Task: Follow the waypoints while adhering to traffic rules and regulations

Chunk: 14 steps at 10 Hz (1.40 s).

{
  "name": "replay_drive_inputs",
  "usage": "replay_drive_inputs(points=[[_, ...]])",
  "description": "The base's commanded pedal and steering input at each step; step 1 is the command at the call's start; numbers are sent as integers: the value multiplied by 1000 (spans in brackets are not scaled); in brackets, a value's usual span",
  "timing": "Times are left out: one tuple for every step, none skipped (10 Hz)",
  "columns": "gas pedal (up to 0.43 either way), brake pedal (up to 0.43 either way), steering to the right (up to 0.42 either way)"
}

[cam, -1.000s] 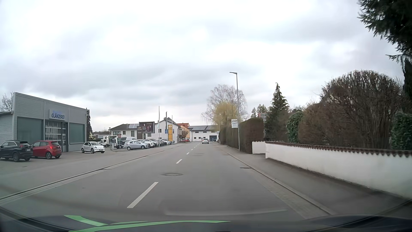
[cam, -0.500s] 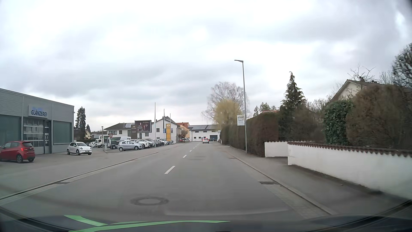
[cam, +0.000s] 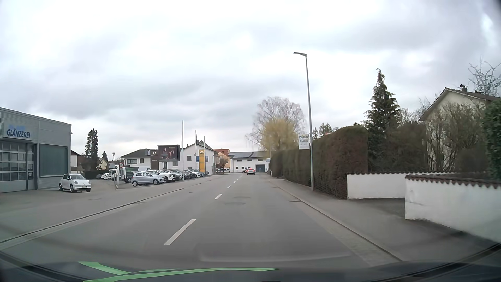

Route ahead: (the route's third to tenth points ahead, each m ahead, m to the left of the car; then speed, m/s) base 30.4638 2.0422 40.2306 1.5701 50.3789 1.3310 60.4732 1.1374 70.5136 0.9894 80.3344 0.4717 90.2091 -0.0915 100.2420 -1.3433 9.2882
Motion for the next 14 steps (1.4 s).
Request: replay_drive_inputs(points=[[138, 0, -2], [157, 0, -3], [157, 0, -4], [150, 0, -4], [150, 0, -3], [150, 0, -4], [150, 0, -4], [150, 0, -3], [150, 0, -3], [150, 0, -3], [150, 0, -3], [150, 0, -3], [130, 0, -3], [118, 0, -3]])
